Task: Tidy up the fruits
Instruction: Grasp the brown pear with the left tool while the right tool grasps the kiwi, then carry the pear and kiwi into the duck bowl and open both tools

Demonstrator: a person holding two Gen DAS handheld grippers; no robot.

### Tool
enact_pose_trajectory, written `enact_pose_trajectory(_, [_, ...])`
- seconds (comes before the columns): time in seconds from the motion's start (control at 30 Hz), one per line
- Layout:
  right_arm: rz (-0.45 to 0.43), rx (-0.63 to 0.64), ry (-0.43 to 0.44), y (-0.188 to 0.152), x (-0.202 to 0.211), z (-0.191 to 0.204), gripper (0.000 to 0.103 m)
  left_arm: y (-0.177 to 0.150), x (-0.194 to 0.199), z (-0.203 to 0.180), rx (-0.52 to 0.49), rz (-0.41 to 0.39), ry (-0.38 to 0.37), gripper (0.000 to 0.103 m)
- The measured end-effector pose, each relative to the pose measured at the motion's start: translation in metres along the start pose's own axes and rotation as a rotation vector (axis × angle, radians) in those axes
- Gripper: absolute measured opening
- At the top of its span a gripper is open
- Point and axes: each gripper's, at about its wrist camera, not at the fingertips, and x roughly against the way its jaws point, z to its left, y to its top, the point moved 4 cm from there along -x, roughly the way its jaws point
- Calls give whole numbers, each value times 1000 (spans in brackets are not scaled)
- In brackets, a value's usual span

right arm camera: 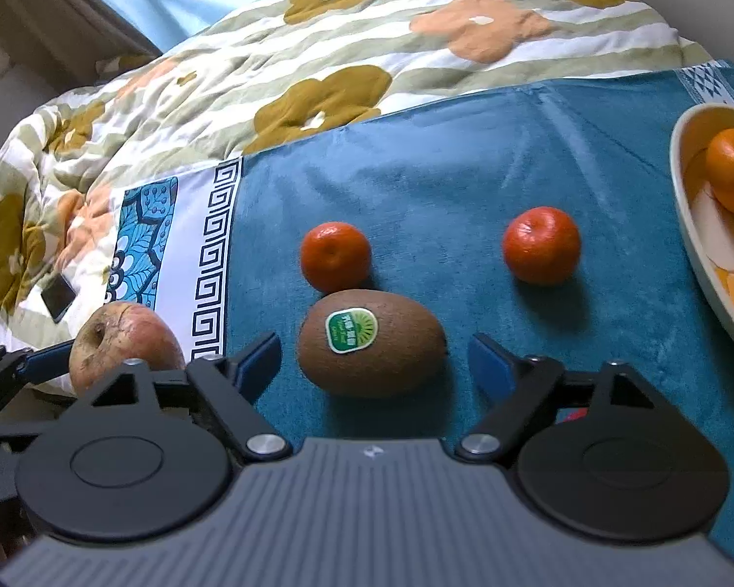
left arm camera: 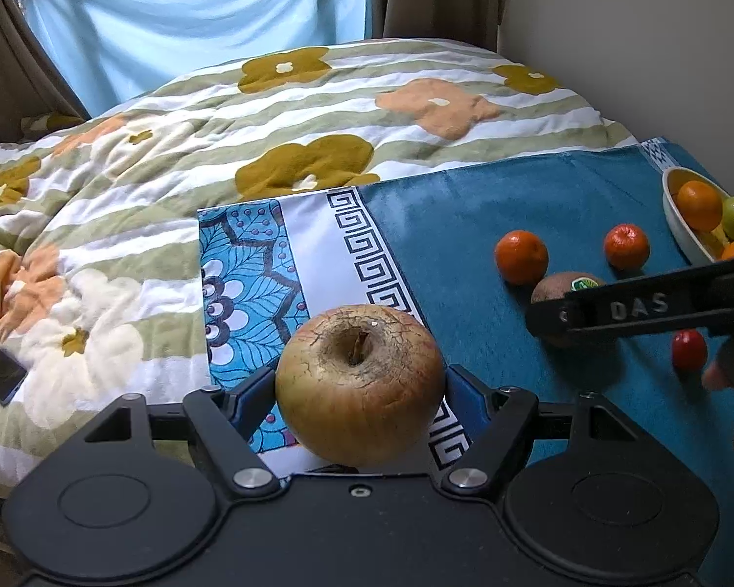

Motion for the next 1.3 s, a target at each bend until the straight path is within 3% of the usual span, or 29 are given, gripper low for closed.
enact_pose_trajectory(0.3, [-29, 65, -52, -5, -3, 9, 82, -9, 5, -2, -11, -28, 20, 79])
enact_pose_trajectory(0.53, [-60, 71, -25, -7, 10, 9, 79, -14, 23, -4, -5, -68, 41, 79])
enact_pose_trajectory(0.77, [-114, 101, 21, -12, 49, 6, 78, -19, 57, -13, 29, -108, 100, 79])
enact_pose_trajectory(1.03, [-144, 157, 75, -23, 98, -20, 78, -30, 104, -38, 107, -131, 187, 79])
enact_pose_trajectory(1.3, [-167, 177, 94, -23, 139, -75, 78, -28, 132, -91, 158, -156, 215, 79])
